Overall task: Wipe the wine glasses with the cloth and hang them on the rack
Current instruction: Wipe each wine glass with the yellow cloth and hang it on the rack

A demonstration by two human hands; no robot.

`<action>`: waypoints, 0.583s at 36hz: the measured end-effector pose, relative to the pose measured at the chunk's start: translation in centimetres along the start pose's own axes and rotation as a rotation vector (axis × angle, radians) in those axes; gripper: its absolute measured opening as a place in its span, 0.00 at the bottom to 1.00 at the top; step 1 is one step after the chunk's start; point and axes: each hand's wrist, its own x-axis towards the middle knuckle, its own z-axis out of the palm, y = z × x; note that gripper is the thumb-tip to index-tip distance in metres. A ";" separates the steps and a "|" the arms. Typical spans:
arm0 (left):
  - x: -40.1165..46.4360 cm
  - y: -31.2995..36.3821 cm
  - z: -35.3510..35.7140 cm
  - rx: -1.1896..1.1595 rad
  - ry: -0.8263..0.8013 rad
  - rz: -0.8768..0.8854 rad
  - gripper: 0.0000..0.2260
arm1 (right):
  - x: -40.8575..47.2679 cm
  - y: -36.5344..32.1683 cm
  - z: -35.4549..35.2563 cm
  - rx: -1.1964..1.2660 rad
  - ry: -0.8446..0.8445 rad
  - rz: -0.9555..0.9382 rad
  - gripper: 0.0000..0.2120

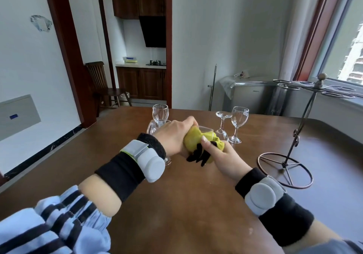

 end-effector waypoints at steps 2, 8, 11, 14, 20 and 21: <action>0.3 0.0 0.0 0.089 0.080 0.030 0.29 | 0.2 0.2 0.2 0.135 0.085 0.088 0.20; 0.6 -0.9 0.9 0.078 0.449 0.291 0.27 | 0.7 -0.1 -0.2 0.547 0.266 0.262 0.23; -0.8 -0.5 2.3 -0.198 0.576 0.244 0.18 | 0.8 -0.5 -1.1 0.633 0.352 0.307 0.23; -1.4 0.2 3.8 -0.693 0.476 -0.049 0.14 | 0.7 -1.4 -1.5 0.705 0.393 0.370 0.25; 1.1 2.1 3.4 -1.205 0.318 -0.325 0.26 | 0.6 -2.2 -1.0 0.836 0.284 0.456 0.25; 1.6 2.4 3.4 -1.280 0.309 -0.301 0.25 | 0.5 -2.1 -0.5 0.839 0.247 0.449 0.26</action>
